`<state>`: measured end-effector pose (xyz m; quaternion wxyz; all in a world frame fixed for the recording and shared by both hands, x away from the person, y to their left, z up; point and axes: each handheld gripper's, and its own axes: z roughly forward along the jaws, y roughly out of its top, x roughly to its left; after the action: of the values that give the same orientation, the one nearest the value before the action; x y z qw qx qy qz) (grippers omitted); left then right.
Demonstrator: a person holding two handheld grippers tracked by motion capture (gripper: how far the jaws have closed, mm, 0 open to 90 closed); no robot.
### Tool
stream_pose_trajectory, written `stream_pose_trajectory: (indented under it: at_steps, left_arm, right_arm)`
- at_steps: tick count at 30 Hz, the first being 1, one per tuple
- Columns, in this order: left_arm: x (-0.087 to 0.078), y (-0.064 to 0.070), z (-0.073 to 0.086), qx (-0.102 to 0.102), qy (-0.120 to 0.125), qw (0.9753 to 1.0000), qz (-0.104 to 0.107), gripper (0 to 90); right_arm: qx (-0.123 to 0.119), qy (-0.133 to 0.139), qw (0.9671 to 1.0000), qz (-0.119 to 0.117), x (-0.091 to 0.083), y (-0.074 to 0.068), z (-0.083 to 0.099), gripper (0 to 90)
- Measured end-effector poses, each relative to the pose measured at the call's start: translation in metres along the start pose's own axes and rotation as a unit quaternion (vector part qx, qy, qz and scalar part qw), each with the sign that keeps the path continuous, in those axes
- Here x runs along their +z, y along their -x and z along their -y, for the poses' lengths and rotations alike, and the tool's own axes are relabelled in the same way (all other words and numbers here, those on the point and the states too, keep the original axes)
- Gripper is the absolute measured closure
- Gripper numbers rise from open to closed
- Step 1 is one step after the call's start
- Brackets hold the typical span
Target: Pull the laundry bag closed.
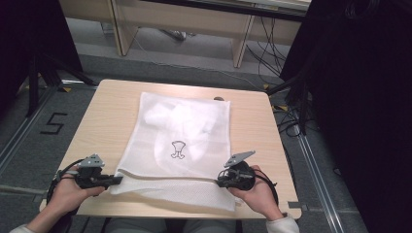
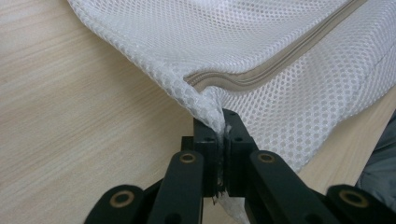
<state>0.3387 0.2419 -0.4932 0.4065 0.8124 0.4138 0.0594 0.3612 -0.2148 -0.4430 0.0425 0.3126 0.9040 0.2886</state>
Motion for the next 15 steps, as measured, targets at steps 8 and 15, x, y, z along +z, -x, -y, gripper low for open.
stream_pose_trajectory:
  at_steps: [8, 15]
  left_arm:
    - [0.0, 0.0001, 0.0004, 0.001, 0.007, 1.0, 0.0, 85.7]
    - [-0.0019, -0.002, 0.0003, 0.011, -0.003, 0.9999, -0.002, 85.7]
  right_arm:
    - [-0.001, -0.004, 1.0, -0.002, -0.0011, 0.0006, 0.0012, 82.1]
    - [0.006, -0.006, 1.0, 0.002, -0.0046, 0.0038, 0.0052, 82.1]
